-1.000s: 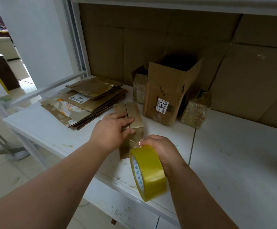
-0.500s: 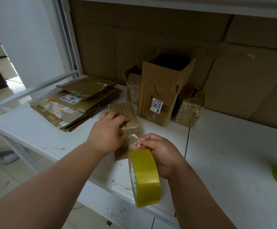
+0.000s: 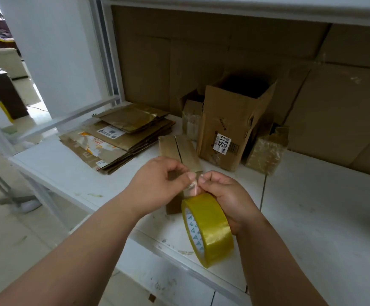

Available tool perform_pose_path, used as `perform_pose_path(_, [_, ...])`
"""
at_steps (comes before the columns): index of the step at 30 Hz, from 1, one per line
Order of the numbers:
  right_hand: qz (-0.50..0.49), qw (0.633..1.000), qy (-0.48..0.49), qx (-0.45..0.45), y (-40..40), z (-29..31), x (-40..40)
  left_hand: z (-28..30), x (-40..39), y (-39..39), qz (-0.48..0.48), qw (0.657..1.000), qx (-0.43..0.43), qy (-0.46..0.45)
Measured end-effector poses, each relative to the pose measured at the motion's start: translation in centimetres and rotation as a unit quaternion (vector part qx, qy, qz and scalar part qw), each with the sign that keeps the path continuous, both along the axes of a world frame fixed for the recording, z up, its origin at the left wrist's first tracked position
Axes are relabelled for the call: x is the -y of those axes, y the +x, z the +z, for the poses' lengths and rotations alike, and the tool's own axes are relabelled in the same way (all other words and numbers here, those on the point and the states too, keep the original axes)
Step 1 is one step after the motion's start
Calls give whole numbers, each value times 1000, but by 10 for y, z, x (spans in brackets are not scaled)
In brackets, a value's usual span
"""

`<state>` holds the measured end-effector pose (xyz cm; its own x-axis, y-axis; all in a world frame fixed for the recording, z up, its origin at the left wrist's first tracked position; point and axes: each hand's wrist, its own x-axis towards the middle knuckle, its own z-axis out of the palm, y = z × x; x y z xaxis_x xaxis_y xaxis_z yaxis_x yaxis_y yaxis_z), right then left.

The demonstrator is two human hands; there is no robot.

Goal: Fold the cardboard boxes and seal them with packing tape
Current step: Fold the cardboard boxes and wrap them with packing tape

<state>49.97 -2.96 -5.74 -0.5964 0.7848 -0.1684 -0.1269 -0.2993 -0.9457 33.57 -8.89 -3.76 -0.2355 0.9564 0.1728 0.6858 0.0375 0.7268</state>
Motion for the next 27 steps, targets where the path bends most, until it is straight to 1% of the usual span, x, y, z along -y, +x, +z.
perform_pose_path(4, [4,1000,27,1,-4,0,3,9,4,8,-5,999,8,-49])
perform_pose_path(6, [4,1000,27,-3,-4,1,4,12,6,10,9,998,20,-52])
perform_pose_path(8, [-4,999,38,14,-4,0,5,12,7,11,34,998,32,-48])
perform_pose_path(11, [-25,993,85,79,-3,-6,5,9,9,13,52,995,76,-37])
perform_pose_path(14, [-58,993,66,83,10,-11,2,7,10,11,78,988,134,-24])
perform_pose_path(15, [-50,993,73,81,18,-11,1,5,11,10,88,984,155,-24])
perform_pose_path(16, [-20,992,93,82,26,-10,2,4,12,8,96,979,177,-26])
perform_pose_path(19, [117,985,106,64,44,-17,3,0,13,5,115,960,254,-19])
perform_pose_path(21, [175,977,107,50,52,-21,3,-2,13,4,132,943,307,-5])
perform_pose_path(22, [185,974,116,58,55,-21,2,-2,13,4,140,936,324,1])
perform_pose_path(27, [170,965,160,118,60,-14,-2,-2,16,4,157,914,374,15])
